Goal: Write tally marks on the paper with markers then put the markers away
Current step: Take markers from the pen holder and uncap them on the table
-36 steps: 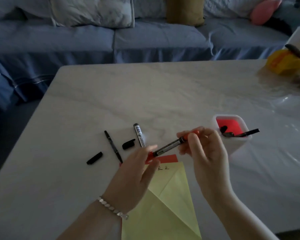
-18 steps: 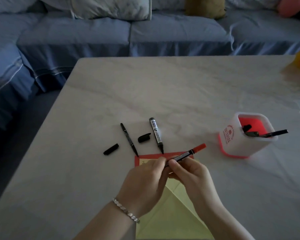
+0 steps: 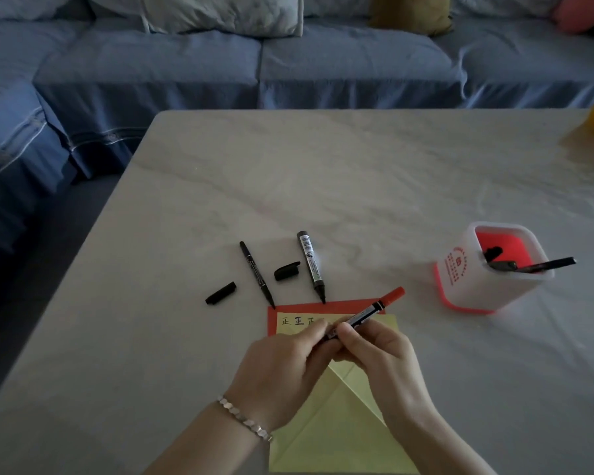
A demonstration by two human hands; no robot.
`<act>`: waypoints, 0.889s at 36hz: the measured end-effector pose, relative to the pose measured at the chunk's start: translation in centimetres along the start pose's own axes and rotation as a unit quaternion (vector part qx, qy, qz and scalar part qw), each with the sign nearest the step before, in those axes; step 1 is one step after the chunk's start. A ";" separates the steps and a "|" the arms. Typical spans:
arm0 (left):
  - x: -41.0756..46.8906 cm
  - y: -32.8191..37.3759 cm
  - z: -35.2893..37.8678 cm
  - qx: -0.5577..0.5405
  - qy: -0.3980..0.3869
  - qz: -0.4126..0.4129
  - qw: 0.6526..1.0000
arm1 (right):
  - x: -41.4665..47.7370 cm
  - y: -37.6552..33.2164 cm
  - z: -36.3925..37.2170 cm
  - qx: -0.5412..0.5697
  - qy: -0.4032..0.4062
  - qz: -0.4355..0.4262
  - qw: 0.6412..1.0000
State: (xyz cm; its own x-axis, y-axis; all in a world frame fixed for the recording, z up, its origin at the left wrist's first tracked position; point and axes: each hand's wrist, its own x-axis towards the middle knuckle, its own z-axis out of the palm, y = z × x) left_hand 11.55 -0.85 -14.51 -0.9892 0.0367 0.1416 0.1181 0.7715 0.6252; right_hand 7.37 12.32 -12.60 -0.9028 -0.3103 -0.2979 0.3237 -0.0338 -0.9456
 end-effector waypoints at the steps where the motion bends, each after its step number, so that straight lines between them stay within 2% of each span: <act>1: 0.1 0.1 -0.1 0.009 0.003 0.000 1.000 | 0.1 -0.2 0.1 0.000 0.001 -0.007 1.000; 3: 0.0 0.4 -0.5 0.016 0.001 -0.016 1.000 | 1.0 -0.8 0.1 0.021 0.020 -0.008 1.000; 6: -0.2 0.1 -1.1 -0.037 0.025 -0.099 0.994 | 4.2 -1.9 -1.2 0.007 0.060 0.003 0.998; 10: -0.9 -1.1 -1.8 -0.047 0.059 -0.167 0.983 | 8.9 -3.0 -2.9 -0.156 0.038 0.030 0.987; 13: -1.4 -1.6 -1.8 -0.050 0.064 -0.191 0.978 | 11.8 -2.7 -2.9 -0.353 0.016 0.004 0.935; 15: -1.5 -1.8 -1.7 -0.064 0.071 -0.196 0.976 | 13.0 -2.0 -2.5 -0.444 0.009 -0.002 0.896; 20: -0.6 -1.8 -2.3 -0.047 0.079 -0.171 0.981 | 13.2 -1.1 -1.9 -0.528 0.038 -0.039 0.848; 23: 1.0 -1.2 -2.3 -0.032 0.092 -0.148 0.984 | 13.0 -1.0 -2.4 -0.528 0.045 -0.038 0.847; 26: 3.6 0.0 -1.5 0.002 0.091 -0.110 0.990 | 12.1 -1.0 -3.6 -0.494 0.047 -0.028 0.868; 29: 6.2 0.1 -1.0 0.062 0.072 -0.079 0.992 | 9.9 -1.1 -3.8 -0.448 0.043 -0.034 0.892; 32: 8.9 -0.4 0.2 0.161 0.048 -0.046 0.985 | 6.9 -1.6 -4.9 -0.450 0.035 -0.071 0.889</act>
State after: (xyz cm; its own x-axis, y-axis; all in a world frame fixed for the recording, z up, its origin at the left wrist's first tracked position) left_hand 2.66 -0.70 -13.70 -0.9799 -0.0909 0.1778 -0.0202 0.9310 0.3646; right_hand -0.79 14.84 -13.79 -0.9423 -0.3022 -0.1440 -0.1247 0.7161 -0.6868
